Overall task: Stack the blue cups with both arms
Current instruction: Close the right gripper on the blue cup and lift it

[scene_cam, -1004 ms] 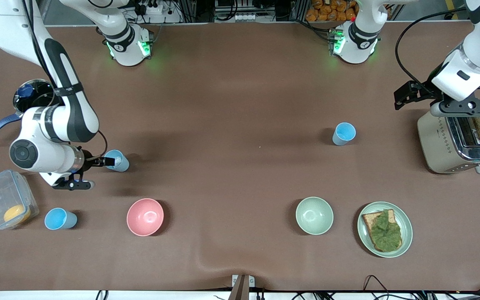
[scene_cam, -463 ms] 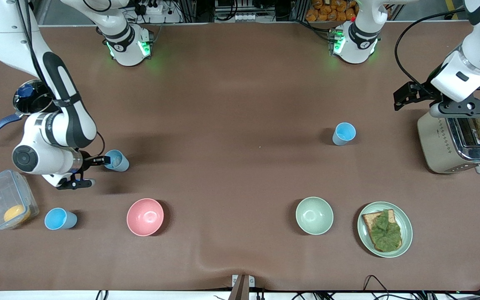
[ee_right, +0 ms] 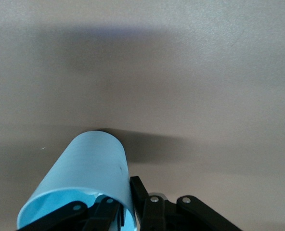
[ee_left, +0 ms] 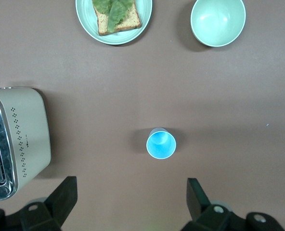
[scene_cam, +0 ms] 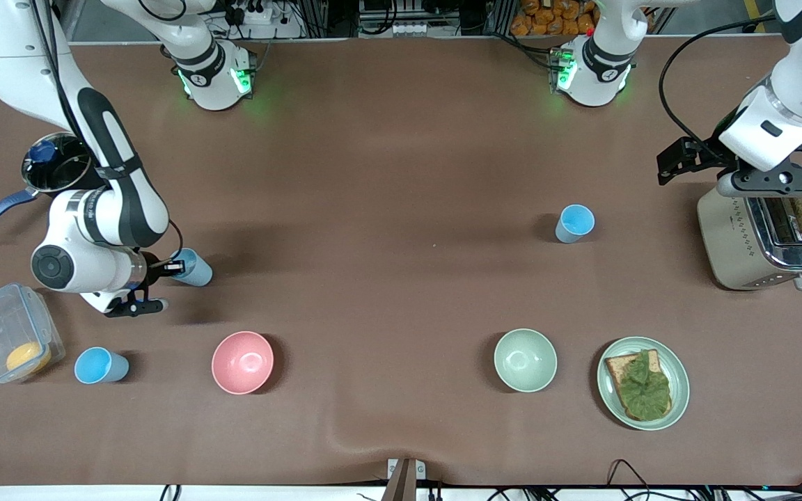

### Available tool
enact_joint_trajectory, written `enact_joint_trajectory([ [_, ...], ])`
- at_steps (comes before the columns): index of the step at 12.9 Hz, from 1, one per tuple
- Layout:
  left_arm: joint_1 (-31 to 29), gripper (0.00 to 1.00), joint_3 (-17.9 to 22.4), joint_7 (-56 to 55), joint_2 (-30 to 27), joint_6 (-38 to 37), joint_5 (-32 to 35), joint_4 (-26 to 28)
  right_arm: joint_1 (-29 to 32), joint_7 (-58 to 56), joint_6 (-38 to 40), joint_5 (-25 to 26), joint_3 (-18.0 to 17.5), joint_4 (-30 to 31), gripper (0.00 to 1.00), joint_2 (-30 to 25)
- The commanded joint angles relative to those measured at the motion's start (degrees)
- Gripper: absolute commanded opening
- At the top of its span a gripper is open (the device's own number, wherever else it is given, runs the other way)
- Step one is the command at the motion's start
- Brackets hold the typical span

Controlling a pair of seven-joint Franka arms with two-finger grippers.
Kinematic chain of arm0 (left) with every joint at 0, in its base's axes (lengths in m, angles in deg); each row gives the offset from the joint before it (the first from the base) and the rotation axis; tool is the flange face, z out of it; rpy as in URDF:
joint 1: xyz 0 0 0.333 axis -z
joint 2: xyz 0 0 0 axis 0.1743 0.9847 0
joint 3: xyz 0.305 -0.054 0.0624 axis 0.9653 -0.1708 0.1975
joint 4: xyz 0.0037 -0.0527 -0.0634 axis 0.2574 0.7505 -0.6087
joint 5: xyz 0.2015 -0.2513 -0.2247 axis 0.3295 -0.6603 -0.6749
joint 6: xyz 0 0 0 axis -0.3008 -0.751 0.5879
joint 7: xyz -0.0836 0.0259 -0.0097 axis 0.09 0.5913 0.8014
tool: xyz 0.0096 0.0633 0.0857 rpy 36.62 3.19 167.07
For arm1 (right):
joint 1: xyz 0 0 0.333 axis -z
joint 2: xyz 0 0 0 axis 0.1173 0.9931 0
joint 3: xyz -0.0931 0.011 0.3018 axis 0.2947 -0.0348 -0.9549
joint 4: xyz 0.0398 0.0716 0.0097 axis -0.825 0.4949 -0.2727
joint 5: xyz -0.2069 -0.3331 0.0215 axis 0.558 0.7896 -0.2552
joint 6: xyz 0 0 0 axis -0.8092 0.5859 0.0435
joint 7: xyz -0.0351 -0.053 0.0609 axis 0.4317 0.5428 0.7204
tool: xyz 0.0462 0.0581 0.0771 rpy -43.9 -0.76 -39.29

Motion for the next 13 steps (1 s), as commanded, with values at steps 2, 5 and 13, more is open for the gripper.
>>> enact_joint_trajectory([
  [2, -0.41, 1.00, -0.36, -0.56, -0.62, 0.83, -0.16, 0.69, -0.19, 0.15, 9.21, -1.72, -2.23, -5.28, 0.00, -0.89],
  [5, -0.85, 1.00, -0.36, -0.47, -0.71, 1.18, -0.16, 1.21, -1.16, 0.76, 18.81, -5.51, -3.47, -10.91, 0.00, -1.07],
  [13, -1.29, 1.00, -0.36, -0.38, -0.80, 1.79, -0.16, 2.26, -24.26, 37.74, 16.39, -8.68, -3.82, -15.32, 0.00, -1.34],
])
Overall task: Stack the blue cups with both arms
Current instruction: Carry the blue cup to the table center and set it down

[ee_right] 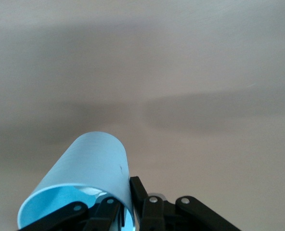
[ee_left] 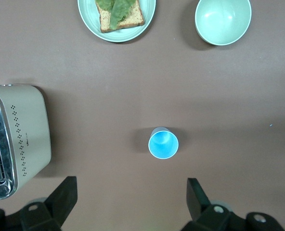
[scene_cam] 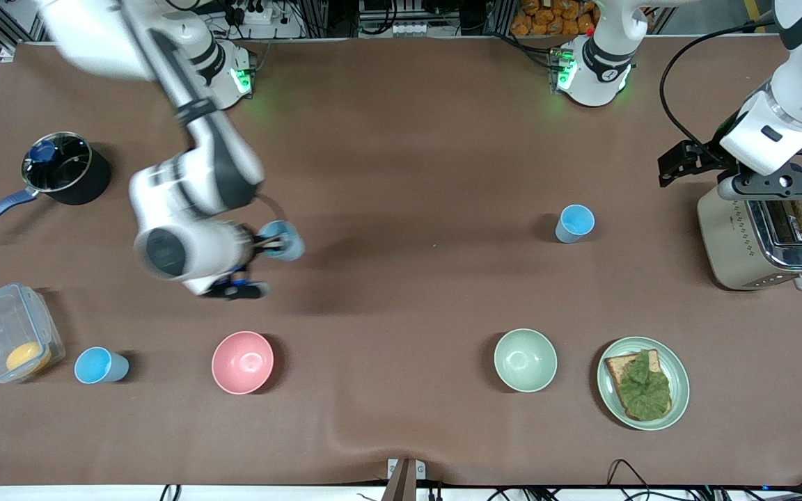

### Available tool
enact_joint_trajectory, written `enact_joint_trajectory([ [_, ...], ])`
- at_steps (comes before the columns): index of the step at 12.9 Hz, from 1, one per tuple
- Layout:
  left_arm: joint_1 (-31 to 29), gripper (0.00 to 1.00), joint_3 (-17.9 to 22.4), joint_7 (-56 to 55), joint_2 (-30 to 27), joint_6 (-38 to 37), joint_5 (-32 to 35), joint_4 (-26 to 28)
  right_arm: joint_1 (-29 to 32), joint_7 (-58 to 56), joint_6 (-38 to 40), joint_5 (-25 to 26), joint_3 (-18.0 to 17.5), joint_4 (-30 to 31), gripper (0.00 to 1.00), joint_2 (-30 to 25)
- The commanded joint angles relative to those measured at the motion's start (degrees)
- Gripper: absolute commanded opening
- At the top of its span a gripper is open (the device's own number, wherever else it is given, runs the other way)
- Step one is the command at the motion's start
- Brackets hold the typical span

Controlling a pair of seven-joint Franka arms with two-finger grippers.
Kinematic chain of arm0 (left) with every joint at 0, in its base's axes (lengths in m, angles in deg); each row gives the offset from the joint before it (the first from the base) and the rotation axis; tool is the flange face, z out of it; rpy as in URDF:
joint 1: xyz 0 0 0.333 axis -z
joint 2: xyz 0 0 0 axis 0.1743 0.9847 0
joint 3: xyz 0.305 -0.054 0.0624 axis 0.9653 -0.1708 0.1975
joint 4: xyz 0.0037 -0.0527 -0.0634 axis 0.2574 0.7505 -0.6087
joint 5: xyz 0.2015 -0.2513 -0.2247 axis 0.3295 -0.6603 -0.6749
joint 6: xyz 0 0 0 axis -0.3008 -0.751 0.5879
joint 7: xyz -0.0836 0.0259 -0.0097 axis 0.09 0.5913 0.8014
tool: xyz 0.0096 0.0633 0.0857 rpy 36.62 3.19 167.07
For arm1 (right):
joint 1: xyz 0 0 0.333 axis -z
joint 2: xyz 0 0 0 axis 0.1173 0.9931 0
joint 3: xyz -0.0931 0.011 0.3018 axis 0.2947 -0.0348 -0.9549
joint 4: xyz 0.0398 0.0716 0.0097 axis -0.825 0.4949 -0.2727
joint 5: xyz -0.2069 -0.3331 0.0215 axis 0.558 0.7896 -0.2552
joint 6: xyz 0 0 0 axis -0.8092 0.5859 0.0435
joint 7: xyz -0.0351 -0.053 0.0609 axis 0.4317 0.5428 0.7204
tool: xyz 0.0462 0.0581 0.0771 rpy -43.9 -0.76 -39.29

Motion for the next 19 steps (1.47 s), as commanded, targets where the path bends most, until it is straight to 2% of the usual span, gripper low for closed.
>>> enact_joint_trajectory([
  [1, -0.73, 1.00, -0.46, -0.38, -0.80, 1.42, -0.16, 1.48, -4.71, 8.06, -4.15, -0.69, 0.78, -0.47, 0.00, 1.32],
  [3, -0.64, 1.00, -0.46, -0.38, -0.80, 1.78, -0.16, 1.92, -8.05, 12.81, -9.42, -2.88, 0.86, -0.47, 0.00, 3.34],
  [6, -0.64, 1.00, -0.46, -0.47, -0.80, 2.39, -0.16, 2.45, -13.15, 17.90, -16.20, -2.19, 1.04, -0.38, 0.00, 7.29],
  [12, -0.29, 1.00, -0.46, -0.64, -0.62, 4.06, -0.16, 3.77, -15.80, 19.68, -22.10, -2.01, 1.13, -0.21, 0.00, 10.73],
  [13, -0.29, 1.00, -1.24, -0.65, -0.53, 4.23, -0.24, 3.86, -15.80, 19.77, -22.01, -2.09, 1.13, -0.21, 0.15, 10.73],
  [14, -0.29, 1.00, -1.60, -0.65, -0.36, 4.85, -0.25, 4.29, -15.28, 20.03, -21.93, -2.70, 1.04, -0.30, 0.99, 10.65],
  [17, -0.11, 1.00, -1.87, -0.73, 0.52, 7.39, -0.33, 5.61, -14.58, 19.95, -19.48, -2.54, 1.39, -1.43, 1.00, 7.76],
  [19, -0.02, 1.00, -2.22, -0.91, 1.48, 8.97, -1.73, 6.40, -12.48, 19.68, -14.05, -2.10, 1.57, -4.58, 1.00, 4.86],
])
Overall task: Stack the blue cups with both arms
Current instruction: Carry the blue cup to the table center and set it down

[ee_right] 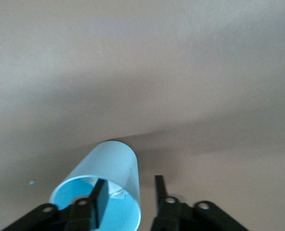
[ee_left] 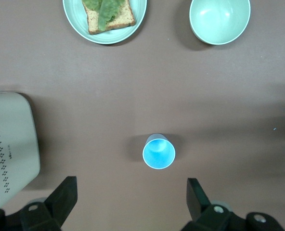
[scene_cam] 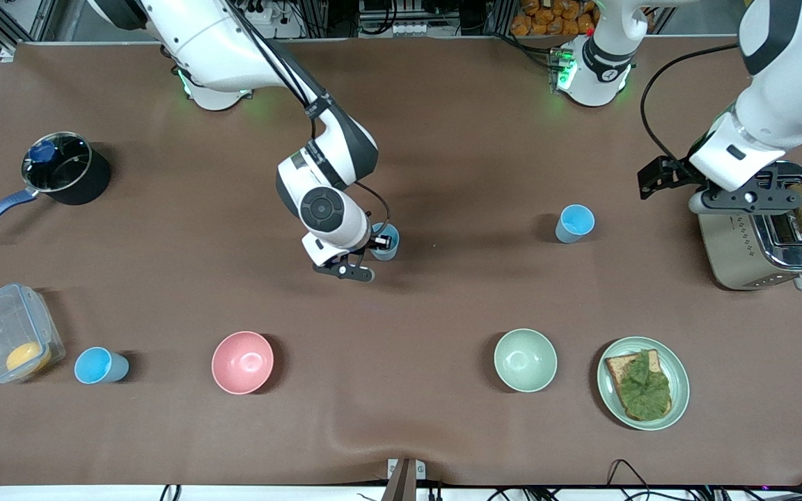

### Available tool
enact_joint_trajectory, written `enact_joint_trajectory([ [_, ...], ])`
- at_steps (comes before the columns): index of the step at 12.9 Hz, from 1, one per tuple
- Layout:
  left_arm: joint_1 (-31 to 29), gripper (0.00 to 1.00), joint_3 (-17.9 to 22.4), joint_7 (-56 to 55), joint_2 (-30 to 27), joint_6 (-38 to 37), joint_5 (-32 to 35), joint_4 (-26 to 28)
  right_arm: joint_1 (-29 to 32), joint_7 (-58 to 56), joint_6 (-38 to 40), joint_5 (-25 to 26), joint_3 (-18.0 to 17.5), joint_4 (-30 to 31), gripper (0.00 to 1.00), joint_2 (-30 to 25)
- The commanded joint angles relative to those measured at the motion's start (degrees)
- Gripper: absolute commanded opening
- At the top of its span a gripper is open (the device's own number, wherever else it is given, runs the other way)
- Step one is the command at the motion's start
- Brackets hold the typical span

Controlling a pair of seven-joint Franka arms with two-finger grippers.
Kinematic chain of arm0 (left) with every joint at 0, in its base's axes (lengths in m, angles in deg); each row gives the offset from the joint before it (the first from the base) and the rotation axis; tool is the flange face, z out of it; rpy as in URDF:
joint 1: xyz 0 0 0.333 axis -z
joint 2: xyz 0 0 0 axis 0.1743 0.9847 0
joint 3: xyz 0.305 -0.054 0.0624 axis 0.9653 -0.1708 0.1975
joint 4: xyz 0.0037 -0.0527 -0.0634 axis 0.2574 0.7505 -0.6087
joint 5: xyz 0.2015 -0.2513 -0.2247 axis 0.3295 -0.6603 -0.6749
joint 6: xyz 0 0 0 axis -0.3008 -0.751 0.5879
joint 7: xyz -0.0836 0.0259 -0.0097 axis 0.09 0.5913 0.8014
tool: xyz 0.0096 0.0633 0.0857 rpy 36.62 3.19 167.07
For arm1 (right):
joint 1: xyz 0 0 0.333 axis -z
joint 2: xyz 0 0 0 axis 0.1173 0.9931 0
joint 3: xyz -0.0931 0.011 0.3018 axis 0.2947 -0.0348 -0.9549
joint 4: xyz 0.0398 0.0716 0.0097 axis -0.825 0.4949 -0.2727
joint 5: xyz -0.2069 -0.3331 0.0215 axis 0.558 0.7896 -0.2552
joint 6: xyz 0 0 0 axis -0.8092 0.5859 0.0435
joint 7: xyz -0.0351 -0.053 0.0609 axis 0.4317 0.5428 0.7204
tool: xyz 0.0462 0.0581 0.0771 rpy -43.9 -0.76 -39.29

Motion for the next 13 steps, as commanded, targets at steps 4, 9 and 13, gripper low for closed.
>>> enact_joint_trajectory([
  [4, 0.06, 1.00, -1.17, -0.95, 0.89, 7.81, -3.93, 7.75, 8.47, -1.26, 20.89, 0.08, 0.09, -11.71, 1.00, -8.62],
  [9, 0.59, 1.00, -4.59, -4.99, 0.72, 16.33, -4.02, 17.06, 21.20, -19.68, 28.91, 2.79, 0.09, -11.81, 1.00, -19.51],
  [13, 0.68, 1.00, -5.30, -4.90, 1.16, 24.41, -6.64, 24.36, 27.81, -33.49, 31.65, 9.97, 0.53, -4.89, 1.00, -31.45],
])
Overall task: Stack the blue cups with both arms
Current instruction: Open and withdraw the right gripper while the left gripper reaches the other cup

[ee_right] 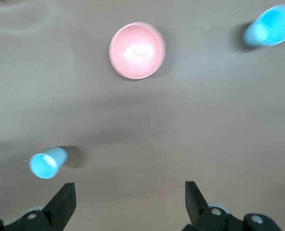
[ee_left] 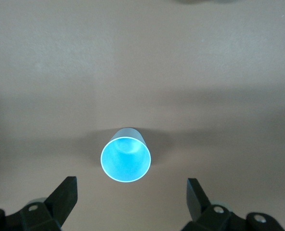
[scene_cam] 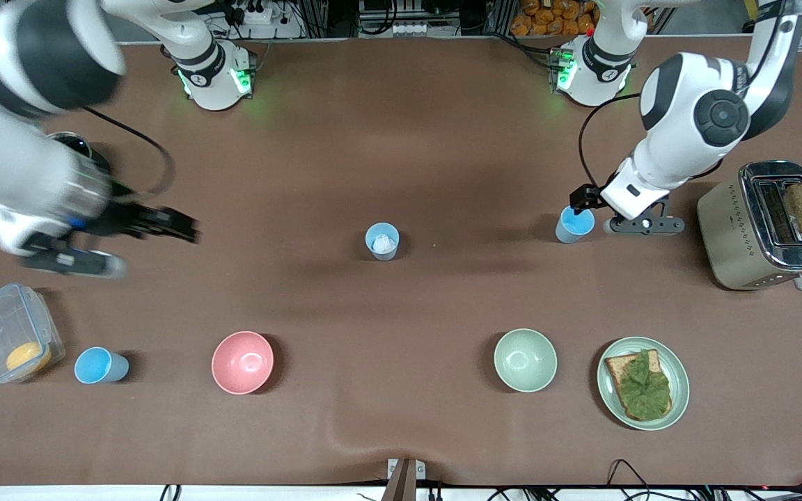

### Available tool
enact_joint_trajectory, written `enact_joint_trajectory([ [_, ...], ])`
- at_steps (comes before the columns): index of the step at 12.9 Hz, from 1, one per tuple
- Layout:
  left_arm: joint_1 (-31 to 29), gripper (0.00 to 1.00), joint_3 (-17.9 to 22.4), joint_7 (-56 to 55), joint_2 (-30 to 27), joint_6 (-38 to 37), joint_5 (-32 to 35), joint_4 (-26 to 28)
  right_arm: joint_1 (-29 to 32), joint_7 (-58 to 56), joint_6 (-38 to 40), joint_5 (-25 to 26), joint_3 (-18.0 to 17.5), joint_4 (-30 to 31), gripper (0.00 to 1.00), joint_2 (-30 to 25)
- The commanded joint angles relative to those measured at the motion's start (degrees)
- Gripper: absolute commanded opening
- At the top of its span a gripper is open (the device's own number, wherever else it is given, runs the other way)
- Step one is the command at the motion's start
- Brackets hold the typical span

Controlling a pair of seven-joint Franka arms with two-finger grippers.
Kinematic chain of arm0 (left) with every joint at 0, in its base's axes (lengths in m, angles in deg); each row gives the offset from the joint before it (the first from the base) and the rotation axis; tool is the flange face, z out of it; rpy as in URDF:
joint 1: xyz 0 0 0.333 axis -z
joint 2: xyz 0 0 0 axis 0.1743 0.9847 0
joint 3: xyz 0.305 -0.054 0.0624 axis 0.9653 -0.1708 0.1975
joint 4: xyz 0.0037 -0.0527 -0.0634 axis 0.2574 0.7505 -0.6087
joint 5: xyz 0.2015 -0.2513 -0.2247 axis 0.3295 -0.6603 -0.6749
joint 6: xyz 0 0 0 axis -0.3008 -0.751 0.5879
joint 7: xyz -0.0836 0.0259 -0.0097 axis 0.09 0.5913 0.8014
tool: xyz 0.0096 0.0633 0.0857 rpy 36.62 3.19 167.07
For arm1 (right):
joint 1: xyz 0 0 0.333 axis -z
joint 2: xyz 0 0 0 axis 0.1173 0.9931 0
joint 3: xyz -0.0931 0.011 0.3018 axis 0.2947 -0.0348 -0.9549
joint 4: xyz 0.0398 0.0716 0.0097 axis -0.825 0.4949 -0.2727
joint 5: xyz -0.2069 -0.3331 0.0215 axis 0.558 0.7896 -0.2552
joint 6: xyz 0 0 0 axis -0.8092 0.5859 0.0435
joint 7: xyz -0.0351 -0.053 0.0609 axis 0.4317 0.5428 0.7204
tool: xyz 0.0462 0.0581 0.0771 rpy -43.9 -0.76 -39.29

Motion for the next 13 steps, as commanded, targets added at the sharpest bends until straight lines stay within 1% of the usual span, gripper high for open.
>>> enact_joint_trajectory([
  [1, -0.11, 1.00, -0.61, -0.44, -0.66, 5.76, -3.50, 5.44, 2.05, -5.25, -1.10, 6.60, -0.80, 8.43, 1.00, -8.85],
  [2, 0.15, 1.00, -0.79, -0.44, -0.05, 7.35, -3.50, 6.50, 2.93, -5.69, -0.93, 6.10, 0.42, 9.57, 1.00, -9.03],
  [3, 1.19, 1.00, -0.96, -0.53, 0.91, 9.19, -3.59, 7.38, 2.68, -6.92, -1.88, 4.70, 2.60, 12.88, 1.00, -10.95],
  [4, 1.64, 1.00, -0.96, -0.44, 1.97, 10.95, -3.59, 8.09, 2.76, -9.19, -5.28, 1.21, 4.97, 15.70, 1.00, -12.01],
  [5, 2.69, 1.00, -0.96, -0.53, 3.11, 12.27, -3.59, 8.44, 2.76, -12.87, -6.36, -0.04, 5.96, 16.77, 1.00, -12.55],
  [8, 3.49, 1.00, -0.96, -0.53, 4.96, 14.56, -3.42, 8.71, 2.94, -14.84, -5.76, 0.21, 7.01, 16.44, 1.00, -11.85],
  [13, 3.58, 1.00, -0.79, -0.44, 9.01, 18.87, -1.66, 8.62, 2.67, -14.31, -4.18, 0.21, 6.84, 15.12, 1.00, -11.14],
])
